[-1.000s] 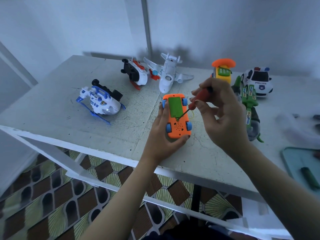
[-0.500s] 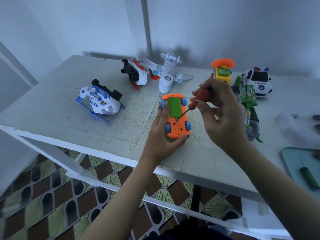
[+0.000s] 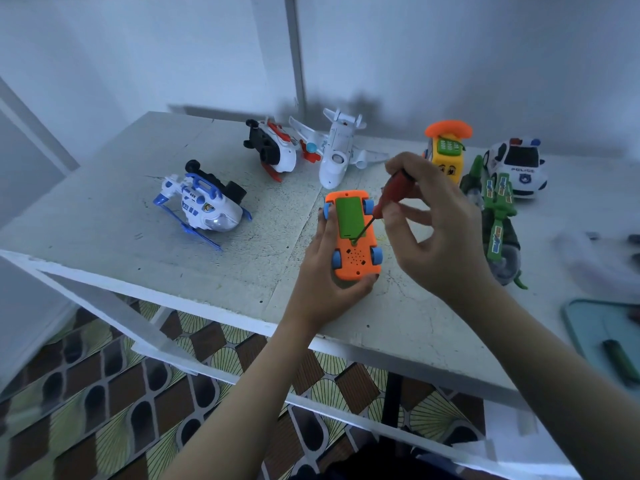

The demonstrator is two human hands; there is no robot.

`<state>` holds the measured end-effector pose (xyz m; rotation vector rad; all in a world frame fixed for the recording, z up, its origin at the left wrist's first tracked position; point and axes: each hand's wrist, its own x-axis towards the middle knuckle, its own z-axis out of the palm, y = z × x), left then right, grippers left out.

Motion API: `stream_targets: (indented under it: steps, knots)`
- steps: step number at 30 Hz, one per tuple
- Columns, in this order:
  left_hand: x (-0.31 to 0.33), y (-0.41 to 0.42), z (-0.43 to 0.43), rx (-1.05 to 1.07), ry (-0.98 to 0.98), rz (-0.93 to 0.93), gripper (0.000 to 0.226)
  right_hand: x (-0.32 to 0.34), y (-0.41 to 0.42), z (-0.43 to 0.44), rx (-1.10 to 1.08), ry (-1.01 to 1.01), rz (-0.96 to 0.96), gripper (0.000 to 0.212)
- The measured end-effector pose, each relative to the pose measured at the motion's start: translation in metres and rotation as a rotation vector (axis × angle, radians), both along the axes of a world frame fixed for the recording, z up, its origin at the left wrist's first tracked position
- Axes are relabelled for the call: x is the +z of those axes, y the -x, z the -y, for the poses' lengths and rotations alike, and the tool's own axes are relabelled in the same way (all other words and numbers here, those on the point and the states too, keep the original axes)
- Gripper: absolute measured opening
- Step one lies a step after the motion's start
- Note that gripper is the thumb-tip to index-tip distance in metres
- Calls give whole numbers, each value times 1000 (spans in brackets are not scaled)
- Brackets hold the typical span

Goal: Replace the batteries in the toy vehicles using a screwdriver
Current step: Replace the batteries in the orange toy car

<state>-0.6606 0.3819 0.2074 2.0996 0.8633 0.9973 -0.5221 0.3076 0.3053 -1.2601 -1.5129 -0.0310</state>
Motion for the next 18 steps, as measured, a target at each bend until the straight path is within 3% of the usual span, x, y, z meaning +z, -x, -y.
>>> stream_targets:
  steps: [8,14,18]
  knots:
    - [-2,0,1,-14,48,18,108,10,2,-14,-176,-163,33,18]
    - [0,0,0,-17,50,9,107,18,2,-15,-31,-43,-77,23]
    - [-1,0,0,-28,51,13,107,22,-1,-18,49,58,-49,24]
